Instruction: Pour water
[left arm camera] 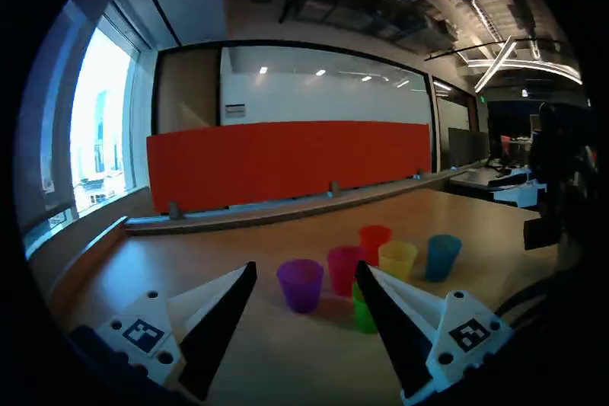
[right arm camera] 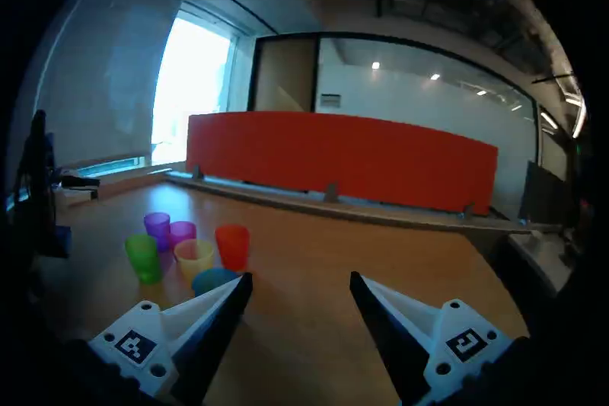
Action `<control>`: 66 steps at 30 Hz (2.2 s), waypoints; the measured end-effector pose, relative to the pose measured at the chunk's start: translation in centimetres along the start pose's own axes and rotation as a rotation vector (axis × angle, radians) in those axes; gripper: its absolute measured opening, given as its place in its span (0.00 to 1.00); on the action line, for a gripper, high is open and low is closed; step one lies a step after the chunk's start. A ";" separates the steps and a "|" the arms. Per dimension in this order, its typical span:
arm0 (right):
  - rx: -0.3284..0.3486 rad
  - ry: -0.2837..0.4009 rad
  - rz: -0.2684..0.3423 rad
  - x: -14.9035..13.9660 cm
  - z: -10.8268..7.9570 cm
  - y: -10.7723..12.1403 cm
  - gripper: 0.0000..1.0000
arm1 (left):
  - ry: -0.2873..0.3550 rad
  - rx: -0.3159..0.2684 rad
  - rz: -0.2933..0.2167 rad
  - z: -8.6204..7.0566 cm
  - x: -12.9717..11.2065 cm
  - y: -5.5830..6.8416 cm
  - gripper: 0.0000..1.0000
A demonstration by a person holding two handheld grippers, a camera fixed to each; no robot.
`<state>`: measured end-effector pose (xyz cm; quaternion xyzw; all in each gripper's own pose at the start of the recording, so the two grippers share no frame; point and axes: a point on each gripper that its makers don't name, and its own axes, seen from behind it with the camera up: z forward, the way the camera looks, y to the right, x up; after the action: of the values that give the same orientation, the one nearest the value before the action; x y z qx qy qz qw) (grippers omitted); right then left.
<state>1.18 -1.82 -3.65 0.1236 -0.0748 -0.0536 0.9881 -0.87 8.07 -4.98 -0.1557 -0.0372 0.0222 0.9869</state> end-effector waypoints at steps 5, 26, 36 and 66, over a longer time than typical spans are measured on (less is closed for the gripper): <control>-0.104 0.089 0.027 1.8 -0.2 1.8 0.99 | 0.066 0.073 -0.026 -0.4 1.2 -0.7 0.97; -0.303 0.216 0.241 3.1 -0.7 6.1 0.99 | 0.148 0.229 -0.085 -0.2 3.1 -3.1 0.97; -0.324 0.225 0.181 5.1 -0.5 5.9 0.99 | 0.178 0.296 -0.080 0.4 2.8 -4.5 0.97; -0.373 0.174 0.107 5.1 -0.2 4.7 0.99 | 0.142 0.332 -0.085 1.1 -3.3 -7.2 0.97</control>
<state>6.63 2.16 -2.00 -0.0615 0.0157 -0.0031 0.9980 -3.97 1.35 -1.87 0.0099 0.0301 -0.0249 0.9992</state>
